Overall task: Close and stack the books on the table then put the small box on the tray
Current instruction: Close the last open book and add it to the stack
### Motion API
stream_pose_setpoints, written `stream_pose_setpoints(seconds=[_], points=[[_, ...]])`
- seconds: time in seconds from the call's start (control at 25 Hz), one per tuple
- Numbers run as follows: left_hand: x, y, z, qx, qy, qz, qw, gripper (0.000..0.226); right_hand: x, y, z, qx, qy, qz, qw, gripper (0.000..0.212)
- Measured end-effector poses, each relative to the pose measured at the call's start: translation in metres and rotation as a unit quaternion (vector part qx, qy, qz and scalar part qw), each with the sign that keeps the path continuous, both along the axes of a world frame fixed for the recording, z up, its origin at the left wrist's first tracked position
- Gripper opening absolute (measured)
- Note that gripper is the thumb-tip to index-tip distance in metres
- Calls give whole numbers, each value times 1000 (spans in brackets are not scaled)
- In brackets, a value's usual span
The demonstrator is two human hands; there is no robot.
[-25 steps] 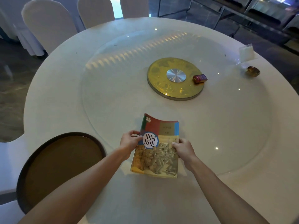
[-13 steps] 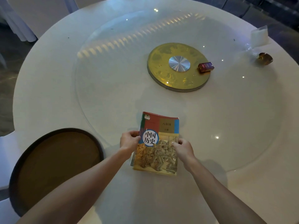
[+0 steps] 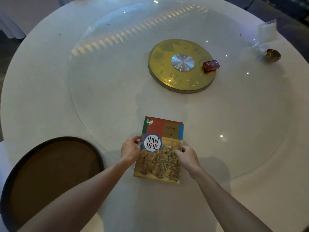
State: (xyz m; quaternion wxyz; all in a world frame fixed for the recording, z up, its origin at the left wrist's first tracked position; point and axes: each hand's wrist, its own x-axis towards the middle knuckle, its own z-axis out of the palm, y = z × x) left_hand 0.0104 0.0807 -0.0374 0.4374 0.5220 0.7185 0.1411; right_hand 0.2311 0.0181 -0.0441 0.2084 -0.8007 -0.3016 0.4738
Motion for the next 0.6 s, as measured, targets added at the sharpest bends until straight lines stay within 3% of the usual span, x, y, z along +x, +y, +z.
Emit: stream_pose_setpoints(seconds=[0.24, 0.6], points=[[4, 0, -8, -39, -25, 44, 998, 28, -8, -2, -14, -36, -58, -53, 996, 28], [25, 20, -7, -70, -72, 36, 994, 28, 26, 9, -14, -10, -11, -100, 995, 42]])
